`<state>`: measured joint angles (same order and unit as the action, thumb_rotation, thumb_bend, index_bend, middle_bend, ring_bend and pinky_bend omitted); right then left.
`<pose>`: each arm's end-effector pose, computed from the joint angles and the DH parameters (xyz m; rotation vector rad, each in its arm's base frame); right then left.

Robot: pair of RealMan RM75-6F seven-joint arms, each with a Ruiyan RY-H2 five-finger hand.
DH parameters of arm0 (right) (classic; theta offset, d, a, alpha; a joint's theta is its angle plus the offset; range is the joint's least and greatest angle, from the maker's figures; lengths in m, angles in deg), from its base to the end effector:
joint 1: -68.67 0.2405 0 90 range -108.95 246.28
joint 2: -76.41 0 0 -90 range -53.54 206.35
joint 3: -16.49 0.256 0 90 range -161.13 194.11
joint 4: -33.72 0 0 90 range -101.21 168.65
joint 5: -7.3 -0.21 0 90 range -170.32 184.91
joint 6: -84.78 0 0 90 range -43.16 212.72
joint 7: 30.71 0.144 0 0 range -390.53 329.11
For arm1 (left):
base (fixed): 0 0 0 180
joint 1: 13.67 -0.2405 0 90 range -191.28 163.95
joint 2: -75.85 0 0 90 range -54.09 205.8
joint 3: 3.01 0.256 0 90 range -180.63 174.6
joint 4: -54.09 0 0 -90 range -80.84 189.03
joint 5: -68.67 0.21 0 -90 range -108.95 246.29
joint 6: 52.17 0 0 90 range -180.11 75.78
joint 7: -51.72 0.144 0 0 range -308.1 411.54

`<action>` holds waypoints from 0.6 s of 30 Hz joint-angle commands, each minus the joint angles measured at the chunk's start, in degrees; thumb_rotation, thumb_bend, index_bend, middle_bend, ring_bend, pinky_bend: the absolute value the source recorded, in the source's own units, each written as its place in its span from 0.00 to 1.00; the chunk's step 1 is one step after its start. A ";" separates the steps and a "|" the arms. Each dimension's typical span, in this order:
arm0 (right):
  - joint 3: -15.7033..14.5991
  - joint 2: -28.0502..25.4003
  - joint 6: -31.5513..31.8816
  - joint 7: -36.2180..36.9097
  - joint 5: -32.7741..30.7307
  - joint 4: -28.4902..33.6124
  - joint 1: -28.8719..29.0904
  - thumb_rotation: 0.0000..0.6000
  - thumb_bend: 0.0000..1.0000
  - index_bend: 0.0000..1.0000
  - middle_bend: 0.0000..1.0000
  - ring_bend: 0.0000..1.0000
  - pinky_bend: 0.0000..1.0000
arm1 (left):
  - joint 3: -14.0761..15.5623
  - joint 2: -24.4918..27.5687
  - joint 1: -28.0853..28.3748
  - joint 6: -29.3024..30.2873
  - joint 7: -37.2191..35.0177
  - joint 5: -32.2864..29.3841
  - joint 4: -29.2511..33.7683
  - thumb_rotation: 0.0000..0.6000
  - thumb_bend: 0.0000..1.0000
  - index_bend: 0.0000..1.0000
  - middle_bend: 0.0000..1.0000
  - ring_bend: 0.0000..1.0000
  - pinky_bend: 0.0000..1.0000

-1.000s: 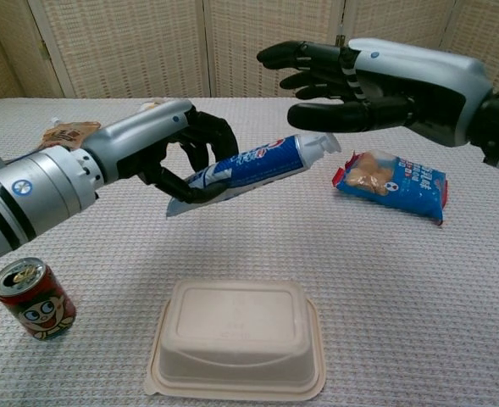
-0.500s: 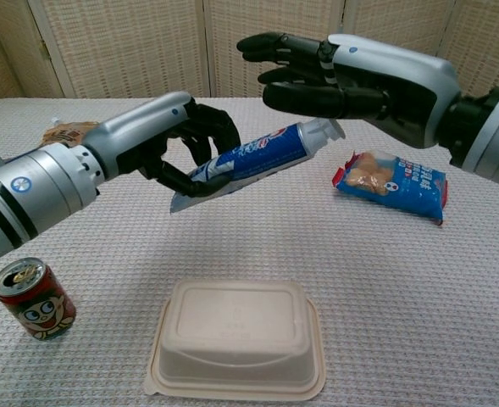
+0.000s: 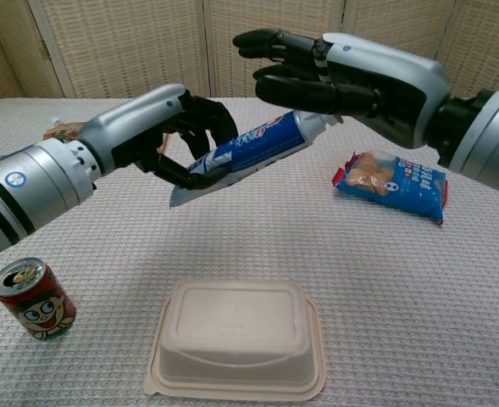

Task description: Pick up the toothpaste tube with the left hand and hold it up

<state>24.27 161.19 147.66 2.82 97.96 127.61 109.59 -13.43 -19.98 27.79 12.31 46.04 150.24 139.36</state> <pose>-0.0874 -0.2931 0.0080 1.8614 -1.5730 1.7085 -0.0873 0.3109 -0.0303 -1.8237 -1.1711 -1.5050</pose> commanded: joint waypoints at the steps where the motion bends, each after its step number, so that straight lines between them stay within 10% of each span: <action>1: 0.30 1.09 0.43 0.58 0.07 -0.63 0.33 0.45 0.15 0.00 0.00 0.00 0.00 | -0.22 -0.01 0.01 -0.37 -1.06 -0.37 0.39 1.00 0.72 0.74 0.76 0.66 0.44; 18: 1.15 6.26 5.51 8.52 1.75 -5.86 0.60 0.44 0.15 0.00 0.00 0.00 0.00 | -1.50 -0.05 0.00 -0.75 -6.38 -1.15 0.57 1.00 0.73 0.74 0.76 0.66 0.44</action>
<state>25.29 167.02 152.86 10.75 99.51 122.14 110.05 -14.81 -20.07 27.74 11.77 40.01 149.25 139.79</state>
